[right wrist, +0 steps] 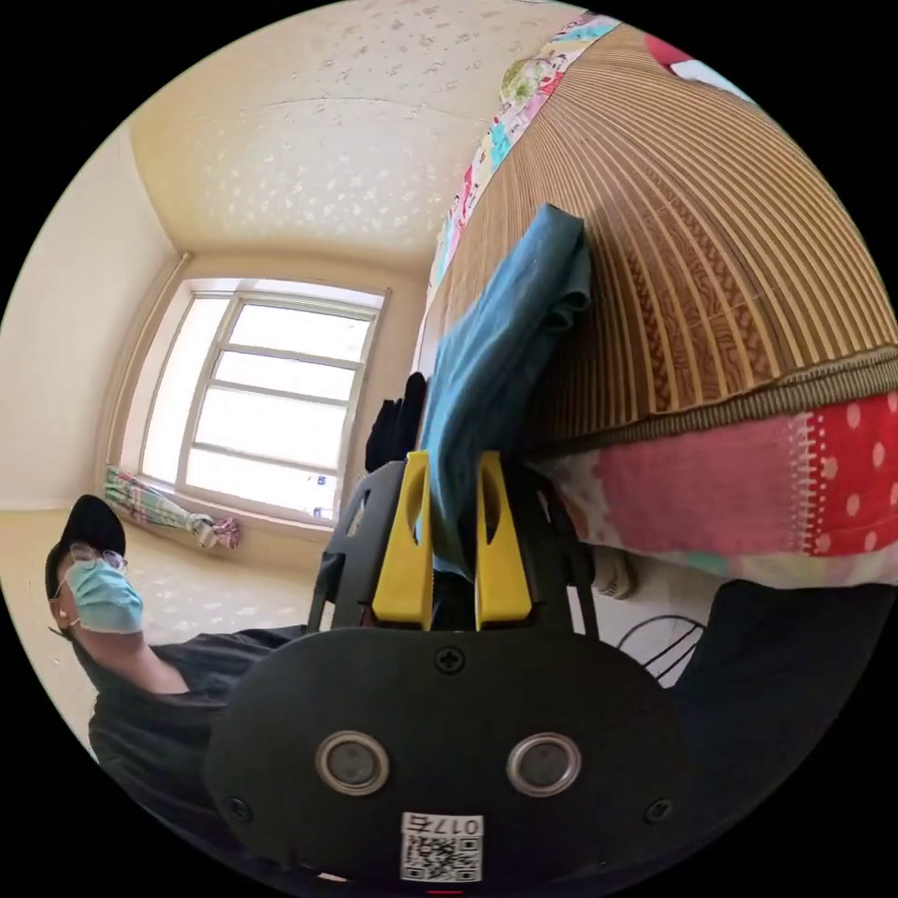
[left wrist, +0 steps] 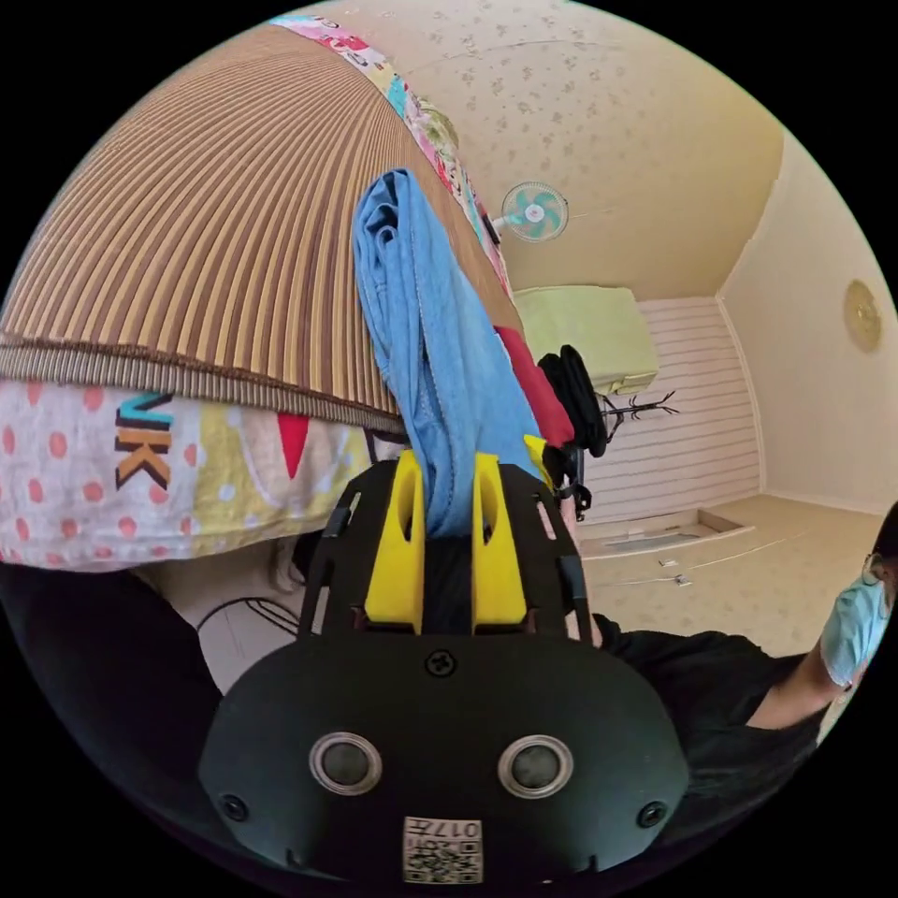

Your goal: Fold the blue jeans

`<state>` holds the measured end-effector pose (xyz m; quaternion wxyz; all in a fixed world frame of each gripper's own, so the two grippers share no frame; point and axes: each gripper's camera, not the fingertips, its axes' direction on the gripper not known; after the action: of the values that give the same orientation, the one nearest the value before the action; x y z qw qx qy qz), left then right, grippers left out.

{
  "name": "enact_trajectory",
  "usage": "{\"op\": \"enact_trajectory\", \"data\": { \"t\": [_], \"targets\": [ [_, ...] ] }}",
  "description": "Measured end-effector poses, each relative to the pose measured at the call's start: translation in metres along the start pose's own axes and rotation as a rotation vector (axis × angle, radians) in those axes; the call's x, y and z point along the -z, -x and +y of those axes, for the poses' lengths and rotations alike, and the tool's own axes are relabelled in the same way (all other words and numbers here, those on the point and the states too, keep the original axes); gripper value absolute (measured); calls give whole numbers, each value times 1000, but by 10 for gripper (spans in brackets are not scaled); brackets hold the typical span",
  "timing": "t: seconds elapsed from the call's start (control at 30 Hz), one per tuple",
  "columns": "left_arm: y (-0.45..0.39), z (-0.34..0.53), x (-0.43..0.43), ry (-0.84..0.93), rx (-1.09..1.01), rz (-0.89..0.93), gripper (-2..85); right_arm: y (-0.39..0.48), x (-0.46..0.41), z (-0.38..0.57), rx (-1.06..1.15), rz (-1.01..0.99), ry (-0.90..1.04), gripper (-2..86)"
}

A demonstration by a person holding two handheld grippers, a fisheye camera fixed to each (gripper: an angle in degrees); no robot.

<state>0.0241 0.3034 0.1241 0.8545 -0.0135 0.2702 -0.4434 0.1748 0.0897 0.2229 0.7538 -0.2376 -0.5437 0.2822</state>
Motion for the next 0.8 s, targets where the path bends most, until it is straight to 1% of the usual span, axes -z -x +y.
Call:
{"op": "enact_trajectory", "data": {
  "t": [0.03, 0.07, 0.1, 0.13, 0.2, 0.27, 0.3, 0.37, 0.43, 0.47, 0.53, 0.6, 0.63, 0.7, 0.73, 0.77, 0.8],
  "targets": [
    [1, 11, 10, -1, -2, 123, 76, 8, 1, 5, 22, -31, 3, 81],
    [0, 17, 16, -6, -6, 181, 76, 26, 2, 12, 75, -83, 25, 82],
    [-5, 29, 31, -24, -22, 274, 76, 48, -2, 17, 134, -106, 65, 83],
    [-14, 40, 48, -48, -42, 325, 76, 60, -6, 18, 167, -101, 84, 84],
    [-29, 51, 76, -98, -89, 321, 76, 106, -32, 16, 300, -38, 161, 81],
    [-41, 54, 108, -168, -128, 275, 77, 131, -62, 5, 369, -4, 209, 77],
    [-44, 53, 131, -215, -128, 245, 77, 145, -87, -6, 419, 6, 249, 74],
    [-46, 43, 167, -270, -148, 184, 77, 163, -128, -28, 450, 1, 291, 72],
    [-58, 29, 225, -347, -203, 59, 77, 189, -174, -49, 516, -11, 325, 69],
    [-64, 25, 239, -364, -226, 22, 77, 213, -204, -61, 595, -15, 337, 69],
    [-93, 9, 307, -437, -319, -140, 78, 251, -247, -73, 705, -28, 335, 68],
    [-113, 1, 356, -502, -363, -224, 79, 299, -303, -74, 867, -64, 271, 69],
    [-125, -3, 388, -554, -403, -287, 81, 307, -318, -74, 891, -81, 250, 71],
    [-135, -4, 432, -630, -440, -391, 90, 320, -379, -76, 838, -182, 213, 78],
    [-132, -3, 458, -676, -414, -459, 100, 320, -396, -74, 823, -196, 209, 79],
    [-128, -2, 469, -695, -385, -492, 105, 314, -430, -67, 795, -183, 200, 84],
    [-115, 1, 489, -730, -308, -570, 114, 301, -464, -57, 754, -143, 208, 89]
  ]
}}
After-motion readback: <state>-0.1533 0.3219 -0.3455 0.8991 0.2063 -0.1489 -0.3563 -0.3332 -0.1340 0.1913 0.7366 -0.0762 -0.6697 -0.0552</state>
